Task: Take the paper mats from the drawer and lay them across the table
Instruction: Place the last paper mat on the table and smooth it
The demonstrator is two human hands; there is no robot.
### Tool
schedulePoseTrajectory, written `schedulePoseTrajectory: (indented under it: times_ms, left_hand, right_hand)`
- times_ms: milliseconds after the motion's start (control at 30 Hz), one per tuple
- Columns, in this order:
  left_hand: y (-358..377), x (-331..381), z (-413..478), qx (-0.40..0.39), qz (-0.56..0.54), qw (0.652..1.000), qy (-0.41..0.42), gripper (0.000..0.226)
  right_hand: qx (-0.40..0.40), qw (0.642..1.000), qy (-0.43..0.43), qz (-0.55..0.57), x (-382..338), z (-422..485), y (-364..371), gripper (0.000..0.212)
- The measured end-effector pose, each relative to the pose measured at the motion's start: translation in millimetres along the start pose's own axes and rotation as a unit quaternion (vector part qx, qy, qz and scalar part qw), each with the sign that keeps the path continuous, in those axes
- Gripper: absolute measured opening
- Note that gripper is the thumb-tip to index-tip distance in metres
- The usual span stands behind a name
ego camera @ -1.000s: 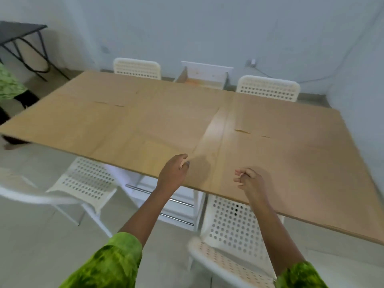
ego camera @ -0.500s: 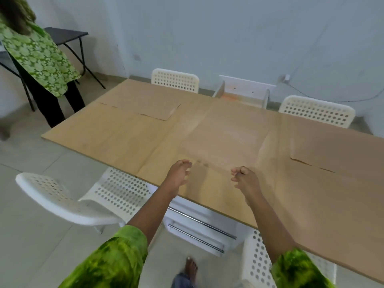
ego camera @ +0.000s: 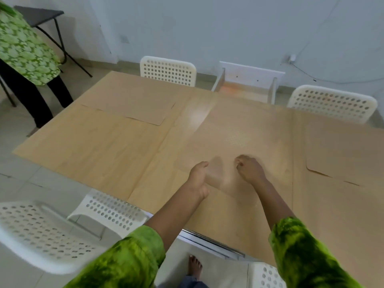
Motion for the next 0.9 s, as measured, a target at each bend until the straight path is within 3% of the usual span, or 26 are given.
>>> schedulePoseTrajectory:
  times_ms: [267, 367, 500, 667, 767, 900]
  left_hand:
    - [9.1, 5.2, 10.3, 0.068, -0.178, 0.981, 0.041, 0.055]
    - [8.0, 2.8, 21.6, 0.052, -0.177, 0.981, 0.062, 0.038]
    - [15.3, 5.2, 44.7, -0.003, -0.091, 0.991, 0.098, 0.012]
    - [15.7, 22.1, 55.0, 0.064, 0.095, 0.981, 0.153, 0.029]
    - [13.2, 55.3, 43.0, 0.007, 0.168, 0.962, 0.216, 0.038]
    - [-13.8, 116.4, 8.5, -0.078, 0.155, 0.94, 0.294, 0.033]
  right_hand:
    - [-0.012, 1.0, -0.013, -0.023, -4.9, -2.1, 1.0, 0.039]
    - [-0.019, 1.0, -0.011, 0.009, -2.6, -3.8, -1.5, 0.042]
    - [-0.016, 0.996, -0.01, 0.082, -0.1, -5.2, -5.6, 0.039]
    - [0.017, 0.97, 0.01, 0.242, 8.4, -6.8, -15.1, 0.04]
    - [0.064, 0.96, 0.022, 0.272, 14.0, -1.2, -35.2, 0.041]
    - [0.1, 0.959, 0.032, 0.265, 18.5, 8.1, -66.8, 0.041]
Point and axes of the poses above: each hand's wrist, its own z-axis towards the middle knuckle, its own y-axis out of the palm, x = y × z, the point moved 6 cm from there along z, towards the middle knuckle, and after that the axes turned 10 degrees about -x, right-handed, at the moved point
